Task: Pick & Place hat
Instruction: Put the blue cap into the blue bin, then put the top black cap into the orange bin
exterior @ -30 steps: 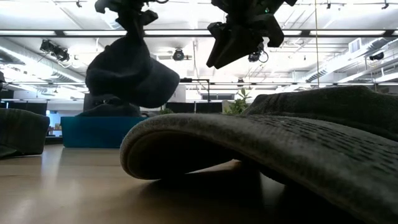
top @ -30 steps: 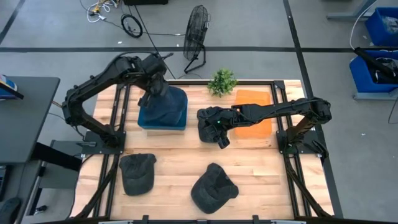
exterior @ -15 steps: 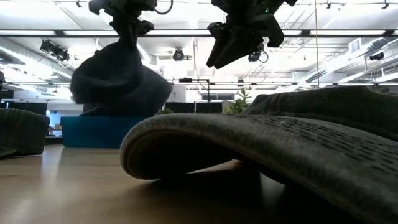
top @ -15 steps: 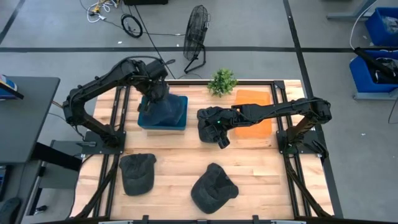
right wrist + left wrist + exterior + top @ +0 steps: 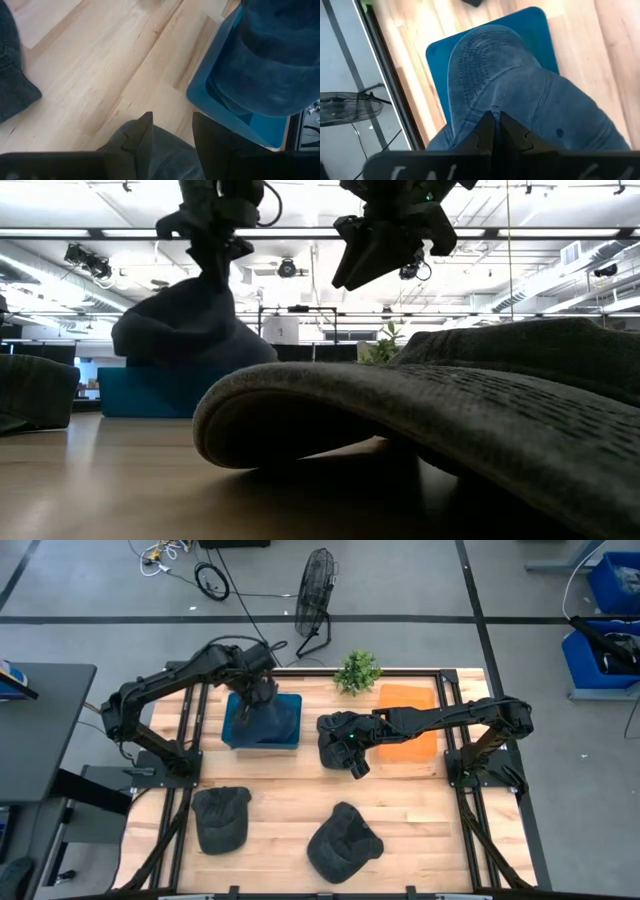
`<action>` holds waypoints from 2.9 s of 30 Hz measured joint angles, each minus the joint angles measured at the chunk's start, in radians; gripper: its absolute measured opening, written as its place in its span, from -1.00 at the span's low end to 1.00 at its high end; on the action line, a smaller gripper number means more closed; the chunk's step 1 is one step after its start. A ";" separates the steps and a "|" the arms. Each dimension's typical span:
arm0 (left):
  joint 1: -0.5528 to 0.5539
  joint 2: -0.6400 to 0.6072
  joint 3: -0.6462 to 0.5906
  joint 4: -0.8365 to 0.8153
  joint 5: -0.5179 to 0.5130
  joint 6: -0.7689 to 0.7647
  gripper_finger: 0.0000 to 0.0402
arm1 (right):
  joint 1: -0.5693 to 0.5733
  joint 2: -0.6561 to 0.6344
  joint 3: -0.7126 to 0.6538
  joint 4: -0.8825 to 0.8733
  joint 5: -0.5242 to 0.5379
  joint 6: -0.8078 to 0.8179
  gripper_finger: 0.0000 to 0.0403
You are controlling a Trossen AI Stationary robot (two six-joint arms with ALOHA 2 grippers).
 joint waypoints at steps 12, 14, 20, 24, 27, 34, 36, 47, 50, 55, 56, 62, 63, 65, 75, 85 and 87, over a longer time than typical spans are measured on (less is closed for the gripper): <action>0.032 0.000 -0.121 0.141 -0.079 -0.254 -0.71 | 0.000 0.000 0.000 0.001 0.000 -0.009 -0.28; 0.031 0.000 -0.131 0.142 -0.105 -0.254 -0.64 | 0.000 0.000 0.000 0.001 0.000 -0.009 -0.28; 0.031 0.000 -0.136 0.187 -0.247 -0.255 -0.41 | 0.000 0.000 0.000 0.002 0.000 -0.009 -0.28; 0.032 0.000 -0.136 0.229 -0.342 -0.280 -0.32 | 0.000 0.000 0.000 0.002 -0.001 -0.004 -0.28; 0.024 0.000 -0.136 0.222 -0.339 -0.284 -0.31 | 0.000 0.000 0.000 0.000 -0.002 0.022 -0.28; -0.006 0.000 -0.136 0.285 -0.350 -0.306 -0.34 | 0.000 0.000 0.000 -0.006 0.000 0.094 -0.28; -0.009 0.000 -0.133 0.291 -0.374 -0.332 -0.35 | 0.000 0.000 0.000 -0.007 0.015 0.145 -0.28; -0.008 -0.038 -0.117 0.301 -0.549 -0.383 -0.36 | -0.070 0.020 0.000 -0.093 0.105 0.466 -0.28; -0.007 -0.066 -0.117 0.312 -0.547 -0.386 -0.36 | -0.104 0.052 0.000 -0.101 0.102 0.472 -0.28; -0.001 -0.095 -0.117 0.326 -0.545 -0.387 -0.36 | -0.160 0.140 0.000 -0.108 0.073 0.472 -0.28; 0.003 -0.099 -0.117 0.323 -0.541 -0.387 -0.36 | -0.168 0.159 0.000 -0.113 0.068 0.473 -0.28; 0.015 -0.102 -0.117 0.322 -0.532 -0.384 -0.36 | -0.195 0.262 0.001 -0.109 0.061 0.476 -0.28; 0.018 -0.103 -0.117 0.322 -0.532 -0.384 -0.36 | -0.198 0.272 0.001 -0.108 0.060 0.476 -0.28; 0.025 -0.102 -0.117 0.322 -0.532 -0.384 -0.36 | -0.201 0.288 0.002 -0.107 0.060 0.476 -0.28; 0.064 -0.102 -0.117 0.322 -0.532 -0.384 -0.36 | -0.202 0.295 0.002 -0.100 0.037 0.535 -0.91; 0.066 -0.101 -0.117 0.322 -0.531 -0.384 -0.36 | -0.178 0.220 0.066 -0.235 0.121 0.536 -0.98; 0.066 -0.101 -0.117 0.323 -0.531 -0.384 -0.36 | -0.168 0.184 0.098 -0.284 0.171 0.541 -0.98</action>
